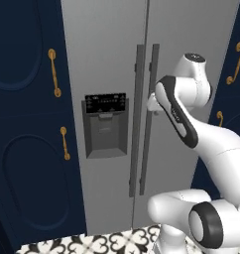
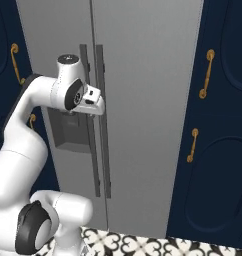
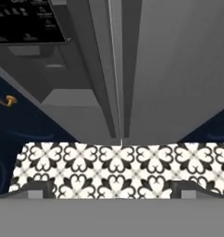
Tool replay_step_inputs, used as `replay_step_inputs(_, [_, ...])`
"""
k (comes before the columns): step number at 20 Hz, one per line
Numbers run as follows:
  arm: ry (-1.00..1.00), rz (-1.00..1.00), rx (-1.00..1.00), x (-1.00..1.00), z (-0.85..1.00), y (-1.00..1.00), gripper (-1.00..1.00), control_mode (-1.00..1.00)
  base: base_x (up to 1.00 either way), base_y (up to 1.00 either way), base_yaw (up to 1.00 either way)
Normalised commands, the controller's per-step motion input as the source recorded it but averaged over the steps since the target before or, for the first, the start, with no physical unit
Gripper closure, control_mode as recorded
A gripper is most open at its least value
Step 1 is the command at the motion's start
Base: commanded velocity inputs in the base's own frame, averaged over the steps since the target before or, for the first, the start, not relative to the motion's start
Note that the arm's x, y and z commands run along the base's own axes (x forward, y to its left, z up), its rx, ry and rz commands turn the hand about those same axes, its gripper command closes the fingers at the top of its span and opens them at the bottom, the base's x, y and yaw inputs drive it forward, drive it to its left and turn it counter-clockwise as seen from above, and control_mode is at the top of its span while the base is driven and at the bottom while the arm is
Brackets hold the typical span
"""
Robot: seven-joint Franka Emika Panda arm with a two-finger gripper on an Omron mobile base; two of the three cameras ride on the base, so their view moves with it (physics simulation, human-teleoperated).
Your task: Take the strawberry from the fridge and place it on top of the pancake, located on the dining counter.
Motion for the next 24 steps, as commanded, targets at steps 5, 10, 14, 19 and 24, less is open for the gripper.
replay_step_inputs(5, [-0.57, -0.12, -0.04, 0.75, -0.18, 0.01, -1.0, -1.0, 0.0, 0.0, 0.0])
replay_step_inputs(10, [-0.21, -0.01, -0.04, 0.65, -0.3, -0.13, -1.0, -1.0, 0.0, 0.0, 0.0])
replay_step_inputs(14, [0.0, 0.0, 0.0, 0.54, -0.04, -0.27, -1.0, -1.0, 0.0, 0.0, 0.0])
replay_step_inputs(19, [-0.01, 0.0, 0.0, 0.58, 0.0, 0.0, -1.0, -1.0, 0.0, 0.0, 0.0])
replay_step_inputs(24, [0.0, 0.0, 0.0, 0.66, 0.0, -0.01, -1.0, -1.0, 0.0, 0.0, 0.0])
